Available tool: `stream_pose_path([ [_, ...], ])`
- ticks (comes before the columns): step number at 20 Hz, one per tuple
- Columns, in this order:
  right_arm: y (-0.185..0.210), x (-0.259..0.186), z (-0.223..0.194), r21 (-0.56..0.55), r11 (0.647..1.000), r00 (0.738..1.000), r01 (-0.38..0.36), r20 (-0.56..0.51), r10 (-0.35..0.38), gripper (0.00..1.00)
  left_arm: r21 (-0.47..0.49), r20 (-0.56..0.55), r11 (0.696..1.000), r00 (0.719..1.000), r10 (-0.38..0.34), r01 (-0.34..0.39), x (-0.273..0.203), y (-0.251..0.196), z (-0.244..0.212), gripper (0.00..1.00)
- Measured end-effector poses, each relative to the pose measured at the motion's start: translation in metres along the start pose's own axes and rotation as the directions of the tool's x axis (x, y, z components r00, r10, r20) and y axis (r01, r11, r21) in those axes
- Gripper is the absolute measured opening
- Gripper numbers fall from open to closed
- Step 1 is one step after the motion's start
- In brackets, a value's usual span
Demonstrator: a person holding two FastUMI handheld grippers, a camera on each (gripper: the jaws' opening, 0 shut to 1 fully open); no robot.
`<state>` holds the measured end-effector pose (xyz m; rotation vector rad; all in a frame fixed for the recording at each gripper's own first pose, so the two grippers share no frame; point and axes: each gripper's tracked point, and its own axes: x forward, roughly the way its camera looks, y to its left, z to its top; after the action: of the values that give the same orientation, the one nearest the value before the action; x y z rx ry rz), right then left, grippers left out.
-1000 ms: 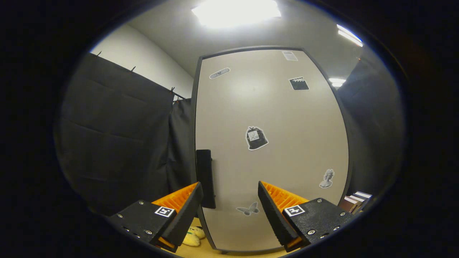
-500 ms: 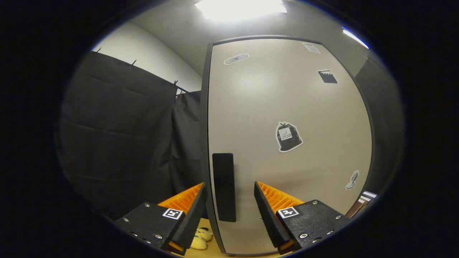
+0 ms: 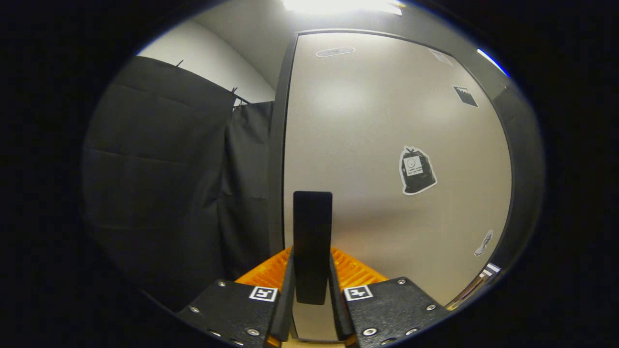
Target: Open the cabinet door with the right hand, grasp the bottle in the cabinet with the left hand and place it on the coaster, then close the cabinet door with the right hand.
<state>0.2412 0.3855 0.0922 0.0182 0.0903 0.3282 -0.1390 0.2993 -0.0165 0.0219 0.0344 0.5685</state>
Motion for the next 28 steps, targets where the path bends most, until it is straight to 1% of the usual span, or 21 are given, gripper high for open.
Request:
stream_pose_path([
  [1, 0.000, 0.002, -0.001, 0.010, 1.000, 1.000, -0.007, -0.009, 0.007, 0.29, 0.002, 0.001, 1.000, 1.000, -0.002, 0.002, 0.000, -0.001, 0.000, 0.72],
  [2, 0.001, 0.001, -0.001, 0.011, 1.000, 1.000, -0.013, -0.016, 0.013, 0.27, 0.004, 0.001, 1.000, 1.000, -0.006, 0.006, -0.001, -0.002, 0.000, 0.72],
  [3, 0.001, -0.002, 0.000, 0.000, 1.000, 1.000, -0.018, -0.021, 0.018, 0.21, 0.003, 0.004, 1.000, 1.000, -0.013, 0.013, -0.001, -0.005, 0.001, 0.72],
  [5, 0.001, -0.004, -0.001, -0.008, 0.999, 0.999, -0.035, -0.030, 0.035, 0.19, -0.003, 0.009, 1.000, 1.000, -0.030, 0.030, -0.001, -0.011, 0.004, 0.72],
  [7, 0.002, -0.008, -0.001, 0.007, 0.998, 0.998, -0.056, -0.038, 0.056, 0.19, -0.010, 0.012, 0.999, 0.999, -0.050, 0.050, 0.001, -0.020, 0.005, 0.83],
  [8, 0.002, -0.011, 0.000, 0.010, 0.998, 0.997, -0.067, -0.039, 0.067, 0.19, -0.011, 0.014, 0.998, 0.998, -0.061, 0.061, 0.002, -0.026, 0.004, 0.83],
  [9, 0.001, -0.013, 0.000, 0.010, 0.997, 0.996, -0.078, -0.039, 0.079, 0.19, -0.010, 0.016, 0.997, 0.997, -0.072, 0.072, 0.003, -0.032, 0.006, 0.77],
  [11, 0.001, -0.016, 0.000, 0.011, 0.995, 0.994, -0.100, -0.040, 0.100, 0.18, -0.010, 0.023, 0.995, 0.995, -0.099, 0.099, 0.004, -0.045, 0.007, 0.83],
  [12, 0.000, -0.017, -0.001, 0.015, 0.994, 0.993, -0.110, -0.044, 0.111, 0.19, -0.009, 0.026, 0.994, 0.993, -0.112, 0.113, 0.005, -0.052, 0.009, 0.77],
  [14, -0.003, -0.018, -0.002, 0.016, 0.991, 0.990, -0.129, -0.048, 0.130, 0.19, -0.011, 0.031, 0.990, 0.989, -0.142, 0.142, 0.002, -0.060, 0.013, 0.77],
  [15, -0.004, -0.019, -0.003, 0.015, 0.990, 0.989, -0.139, -0.049, 0.140, 0.19, -0.014, 0.035, 0.987, 0.987, -0.157, 0.158, 0.001, -0.067, 0.016, 0.83],
  [16, -0.005, -0.020, -0.003, 0.014, 0.989, 0.988, -0.148, -0.048, 0.149, 0.19, -0.015, 0.040, 0.985, 0.984, -0.171, 0.172, 0.003, -0.077, 0.017, 0.83],
  [17, -0.006, -0.021, -0.003, 0.014, 0.988, 0.986, -0.157, -0.049, 0.157, 0.19, -0.014, 0.044, 0.983, 0.982, -0.184, 0.185, 0.002, -0.084, 0.019, 0.77],
  [18, -0.007, -0.022, -0.003, 0.013, 0.986, 0.985, -0.165, -0.049, 0.166, 0.19, -0.013, 0.047, 0.980, 0.979, -0.198, 0.199, 0.001, -0.091, 0.020, 0.80],
  [19, -0.008, -0.022, -0.004, 0.007, 0.985, 0.984, -0.172, -0.051, 0.173, 0.19, -0.013, 0.051, 0.977, 0.976, -0.211, 0.212, 0.000, -0.098, 0.022, 0.77],
  [28, -0.015, -0.023, 0.000, 0.009, 0.970, 0.968, -0.243, -0.057, 0.243, 0.19, -0.010, 0.053, 0.946, 0.945, -0.323, 0.324, -0.007, -0.159, 0.030, 0.77],
])
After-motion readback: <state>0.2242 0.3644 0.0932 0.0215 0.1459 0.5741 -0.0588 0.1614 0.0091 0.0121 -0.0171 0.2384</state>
